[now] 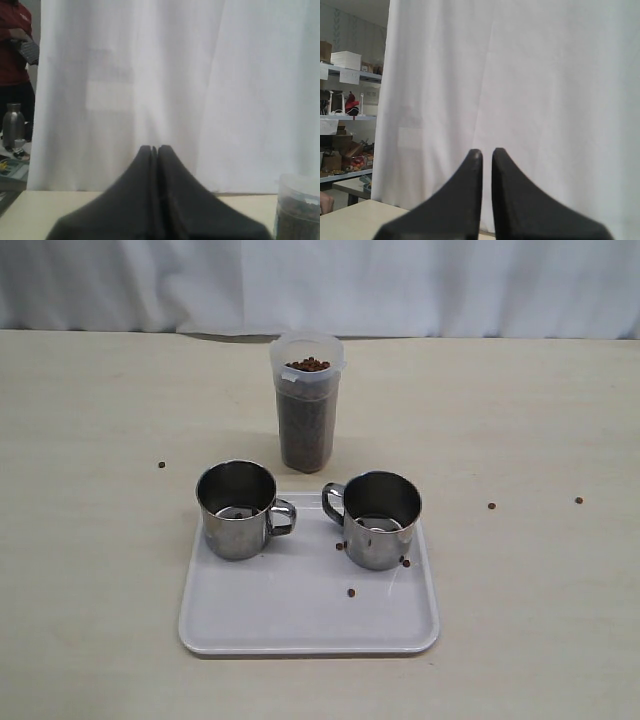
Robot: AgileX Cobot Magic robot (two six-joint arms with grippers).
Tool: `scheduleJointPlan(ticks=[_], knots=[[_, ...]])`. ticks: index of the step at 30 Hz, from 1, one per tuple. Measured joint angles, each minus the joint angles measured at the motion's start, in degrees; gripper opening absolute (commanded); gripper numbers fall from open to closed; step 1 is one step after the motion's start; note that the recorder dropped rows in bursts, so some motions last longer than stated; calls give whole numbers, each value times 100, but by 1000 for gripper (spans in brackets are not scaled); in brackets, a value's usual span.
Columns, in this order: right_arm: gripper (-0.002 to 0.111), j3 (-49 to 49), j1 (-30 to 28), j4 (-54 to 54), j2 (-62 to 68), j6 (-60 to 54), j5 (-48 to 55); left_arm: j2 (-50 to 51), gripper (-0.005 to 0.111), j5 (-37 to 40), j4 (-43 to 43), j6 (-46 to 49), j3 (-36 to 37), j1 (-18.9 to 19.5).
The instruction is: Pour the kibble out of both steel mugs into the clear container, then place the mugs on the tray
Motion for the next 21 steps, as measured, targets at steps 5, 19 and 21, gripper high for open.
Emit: scheduleJointPlan(ticks=[5,19,21], knots=[[5,0,0,0,0,0,0,-746,0,784,-185,77,0,-485],[5,8,0,0,-10,0,0,-2133,0,2874,-265,-76,0,-782],[5,8,0,0,-10,0,0,-2133,0,2887,-265,-110,0,-782]])
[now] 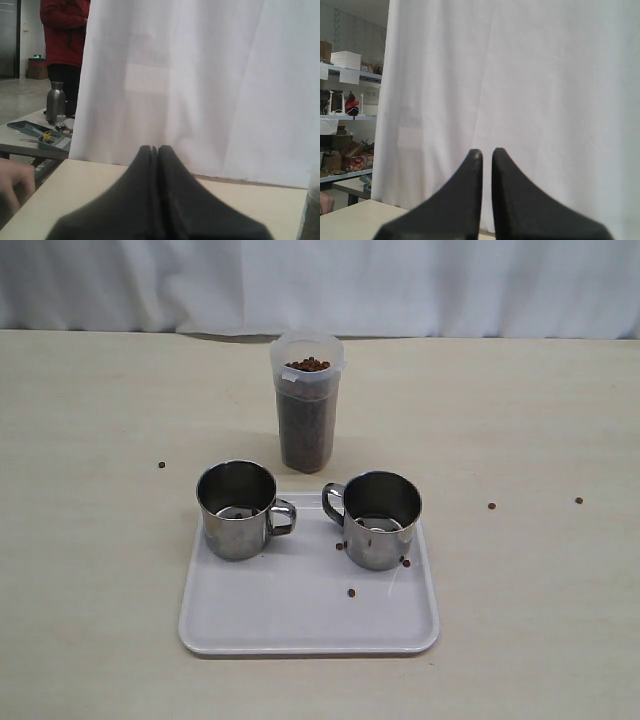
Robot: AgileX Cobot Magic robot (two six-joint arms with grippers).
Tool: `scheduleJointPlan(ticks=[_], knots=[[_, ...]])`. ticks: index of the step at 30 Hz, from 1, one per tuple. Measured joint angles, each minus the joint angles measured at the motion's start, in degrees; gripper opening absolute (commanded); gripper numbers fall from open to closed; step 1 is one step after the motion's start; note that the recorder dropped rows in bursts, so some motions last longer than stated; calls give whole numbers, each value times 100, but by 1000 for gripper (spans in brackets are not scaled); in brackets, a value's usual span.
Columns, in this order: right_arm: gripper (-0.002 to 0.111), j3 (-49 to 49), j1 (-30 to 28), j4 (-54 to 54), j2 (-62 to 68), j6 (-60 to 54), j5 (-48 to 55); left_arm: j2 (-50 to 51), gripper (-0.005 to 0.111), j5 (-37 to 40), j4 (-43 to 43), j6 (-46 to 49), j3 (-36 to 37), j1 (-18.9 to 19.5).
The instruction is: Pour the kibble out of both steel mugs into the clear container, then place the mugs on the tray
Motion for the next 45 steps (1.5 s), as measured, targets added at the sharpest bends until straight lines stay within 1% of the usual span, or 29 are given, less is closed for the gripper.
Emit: scheduleJointPlan(ticks=[4,6,7,8,9,11,15,20,26,45], knots=[[5,0,0,0,0,0,0,0,0,21,-36,-39,0,-37],[5,0,0,0,0,0,0,-14,0,51,-348,128,0,-89],[5,0,0,0,0,0,0,-17,0,124,-1106,856,0,-128],[5,0,0,0,0,0,0,-17,0,188,-1575,1352,0,-128],[5,0,0,0,0,0,0,-17,0,322,-2237,2064,0,-128],[5,0,0,0,0,0,0,-17,0,597,-2782,2699,0,-128],[5,0,0,0,0,0,0,-17,0,966,-3215,3197,0,-128],[5,0,0,0,0,0,0,-17,0,1150,-3320,3243,0,-128],[5,0,0,0,0,0,0,-17,0,1523,-3437,2891,0,-128],[5,0,0,0,0,0,0,-17,0,1557,-3437,2865,0,-128]])
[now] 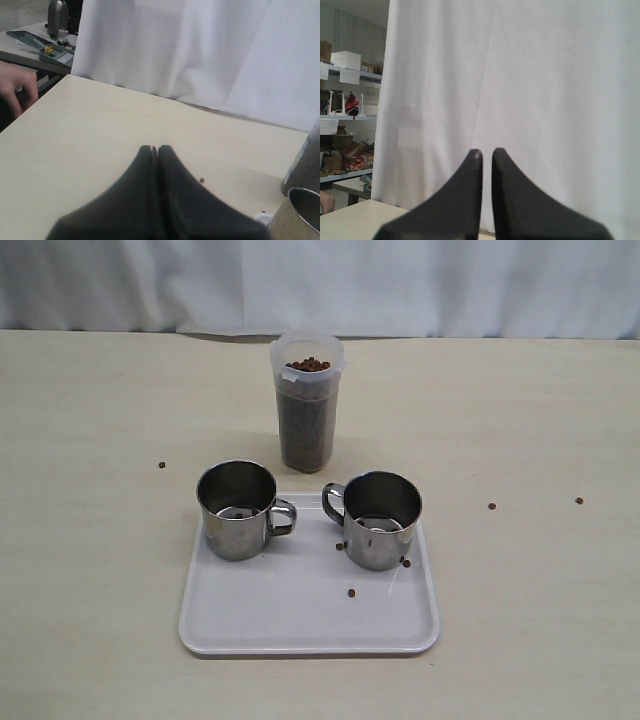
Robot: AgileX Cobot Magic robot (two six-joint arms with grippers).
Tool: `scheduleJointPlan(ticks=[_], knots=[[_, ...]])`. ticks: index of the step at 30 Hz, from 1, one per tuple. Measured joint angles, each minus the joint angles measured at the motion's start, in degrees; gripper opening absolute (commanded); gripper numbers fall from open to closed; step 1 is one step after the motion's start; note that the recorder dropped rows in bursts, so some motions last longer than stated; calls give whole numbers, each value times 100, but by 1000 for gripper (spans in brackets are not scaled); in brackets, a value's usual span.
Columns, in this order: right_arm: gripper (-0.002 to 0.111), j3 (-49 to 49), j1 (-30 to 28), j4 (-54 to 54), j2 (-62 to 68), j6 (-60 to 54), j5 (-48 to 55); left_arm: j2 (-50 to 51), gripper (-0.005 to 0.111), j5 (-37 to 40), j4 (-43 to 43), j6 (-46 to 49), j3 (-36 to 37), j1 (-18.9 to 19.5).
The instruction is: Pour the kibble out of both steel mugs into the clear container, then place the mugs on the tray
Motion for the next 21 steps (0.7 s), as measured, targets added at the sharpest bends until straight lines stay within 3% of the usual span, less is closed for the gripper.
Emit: scheduleJointPlan(ticks=[9,16,21], knots=[[5,0,-181,0,-245,-24,37,0,0,0,0,-10,0,0],[5,0,-2380,18,-444,1051,1453,0,0,0,0,-10,0,0],[5,0,-2678,-50,-444,1158,2050,0,0,0,0,-21,0,0]])
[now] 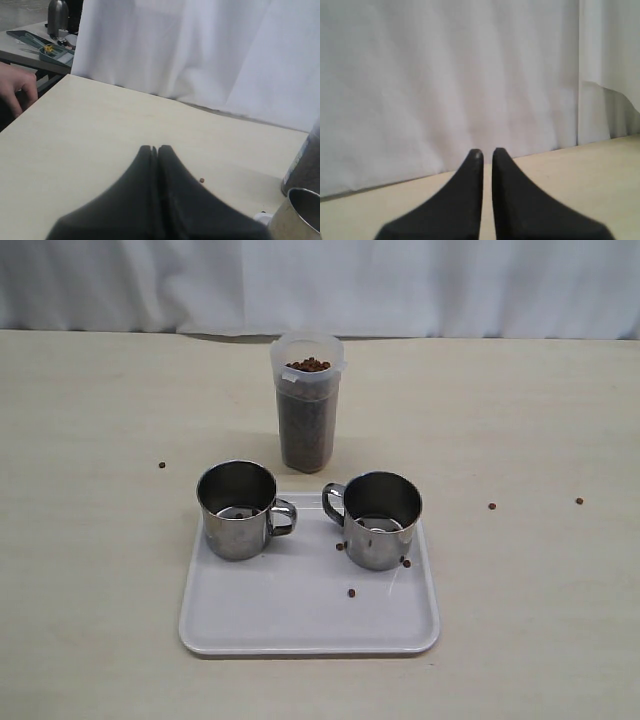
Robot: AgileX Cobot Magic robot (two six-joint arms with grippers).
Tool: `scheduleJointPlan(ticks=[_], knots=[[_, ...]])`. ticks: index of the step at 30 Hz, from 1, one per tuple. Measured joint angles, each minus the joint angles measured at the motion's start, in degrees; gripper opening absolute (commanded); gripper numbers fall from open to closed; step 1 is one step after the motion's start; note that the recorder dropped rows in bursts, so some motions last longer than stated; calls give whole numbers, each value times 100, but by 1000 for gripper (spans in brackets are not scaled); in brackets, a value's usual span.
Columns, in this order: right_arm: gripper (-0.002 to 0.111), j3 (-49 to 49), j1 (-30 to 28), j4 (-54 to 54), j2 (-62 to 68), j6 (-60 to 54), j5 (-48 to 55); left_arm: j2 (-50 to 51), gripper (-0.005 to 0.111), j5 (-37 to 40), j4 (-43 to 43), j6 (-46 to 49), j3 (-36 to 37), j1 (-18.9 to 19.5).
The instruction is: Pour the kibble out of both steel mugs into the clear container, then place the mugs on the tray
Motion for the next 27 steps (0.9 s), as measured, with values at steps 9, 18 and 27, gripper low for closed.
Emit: scheduleJointPlan(ticks=[9,18,27], knots=[[5,0,-5,-13,0,0,448,0,0,0,0,0,0,0],[5,0,-5,547,0,-766,398,0,0,9,0,0,0,0],[5,0,-5,2130,0,-2872,582,0,0,9,0,0,0,0]])
